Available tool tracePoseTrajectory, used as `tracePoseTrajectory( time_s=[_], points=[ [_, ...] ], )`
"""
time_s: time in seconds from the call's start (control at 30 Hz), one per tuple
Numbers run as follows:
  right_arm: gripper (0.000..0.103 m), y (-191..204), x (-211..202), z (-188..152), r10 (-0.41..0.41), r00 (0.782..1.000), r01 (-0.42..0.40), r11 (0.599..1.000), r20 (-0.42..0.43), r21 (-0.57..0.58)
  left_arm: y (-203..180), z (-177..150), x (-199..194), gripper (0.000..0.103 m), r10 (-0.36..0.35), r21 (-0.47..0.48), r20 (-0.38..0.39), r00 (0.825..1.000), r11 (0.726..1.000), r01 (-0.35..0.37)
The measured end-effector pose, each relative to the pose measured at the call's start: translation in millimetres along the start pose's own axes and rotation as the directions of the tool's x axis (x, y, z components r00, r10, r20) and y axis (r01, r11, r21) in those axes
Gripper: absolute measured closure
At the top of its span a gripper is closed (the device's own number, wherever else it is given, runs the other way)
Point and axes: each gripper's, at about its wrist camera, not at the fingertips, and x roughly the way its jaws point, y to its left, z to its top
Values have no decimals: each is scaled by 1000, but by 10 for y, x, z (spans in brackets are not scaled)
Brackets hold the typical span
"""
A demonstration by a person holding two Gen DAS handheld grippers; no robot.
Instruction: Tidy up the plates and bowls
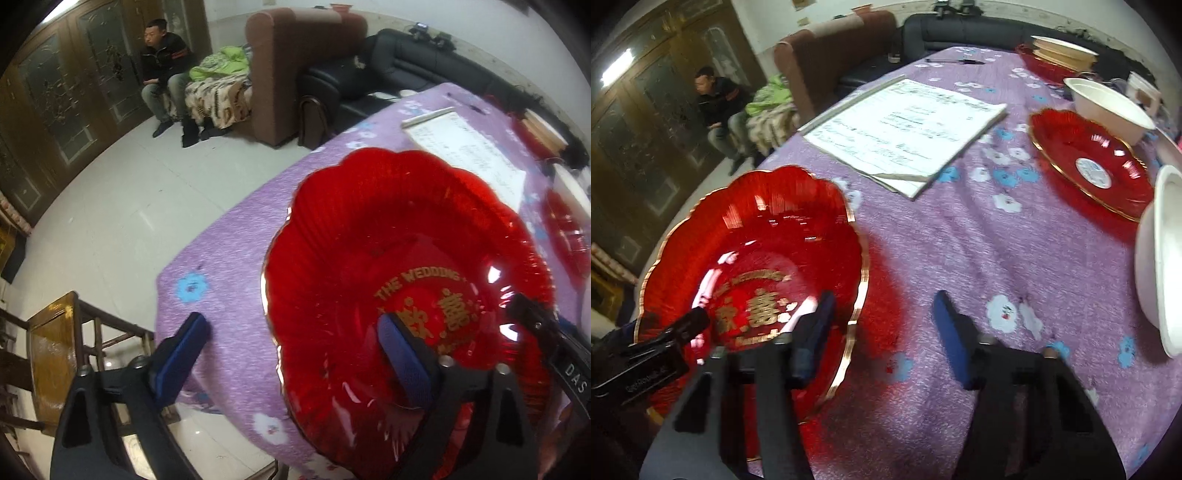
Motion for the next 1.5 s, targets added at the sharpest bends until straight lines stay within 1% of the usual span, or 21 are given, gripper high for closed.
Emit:
tracePoseTrajectory(
  time_s=[0.03,0.1,0.17,0.23,0.37,0.43,0.57,0.67,0.7,0.73,0.77,0.83,0.87,0.9,1.0,1.1,1.2,1.27,1.3,1.37,1.5],
  points=[
    [86,0,-13,6,20,1000,-20,1000,-6,9,-28,-2,-18,23,-9,6,6,1000,1000,9],
    [92,47,-13,6,21,1000,-21,1000,4,-8,-88,1,-50,37,-6,25,13,1000,1000,6],
    [92,90,-30,0,12,1000,-11,999,28,-31,-163,17,-68,58,-10,53,21,1000,999,9],
    [92,87,-42,-21,-2,999,3,999,39,-36,-220,12,-74,60,-11,76,25,1000,997,9],
    [93,-79,-141,-47,-17,997,17,1000,69,1,-211,24,-40,75,-81,63,3,997,995,81],
    [94,-153,-171,-69,-9,998,7,1000,65,16,-275,-1,-65,75,-83,90,7,997,993,82],
    [94,-266,-231,-111,-48,996,46,999,75,21,-421,-37,-110,74,-89,127,3,996,988,88],
    [92,-359,-206,-115,14,999,-17,998,43,64,-428,-26,-119,71,-78,115,-2,997,990,78],
    [90,-360,-176,-139,33,999,-34,997,19,69,-421,-17,-120,66,-73,112,-7,997,991,74],
    [86,-351,-152,-143,44,999,-44,997,1,66,-401,3,-117,48,-51,109,-15,999,993,53],
    [83,-343,-170,-150,46,999,-47,997,13,55,-379,19,-129,42,-32,104,-15,999,994,33],
    [63,-376,-227,-173,38,999,-39,998,26,55,-302,-8,-242,39,-21,94,27,999,995,19],
    [59,-412,-260,-190,29,999,-31,997,37,67,-249,-23,-304,36,-5,82,45,999,997,1],
    [55,-468,-305,-215,22,998,-27,996,54,85,-200,-33,-375,34,1,73,65,998,997,-6],
    [54,-684,-510,-270,54,992,-71,986,116,149,-83,-62,-617,31,6,56,141,990,998,-14],
    [35,-863,-624,-297,76,985,-106,973,152,204,-16,-52,-864,29,17,27,233,972,999,-24],
    [35,-1137,-632,-286,83,983,-132,941,166,311,-106,14,-1036,23,4,32,292,957,999,-14],
    [35,-1361,-685,-316,17,987,-81,914,161,398,-247,42,-1099,23,-25,67,302,953,998,4],
    [35,-1452,-747,-346,-6,984,-73,901,180,427,-334,54,-1111,23,-43,91,298,954,996,17],
    [36,-1658,-924,-430,-115,973,4,877,202,481,-550,84,-1126,23,-94,148,278,956,987,54],
    [36,-1981,-1342,-614,-309,914,107,808,263,579,-919,126,-1145,23,-169,214,246,954,970,117]
  ],
)
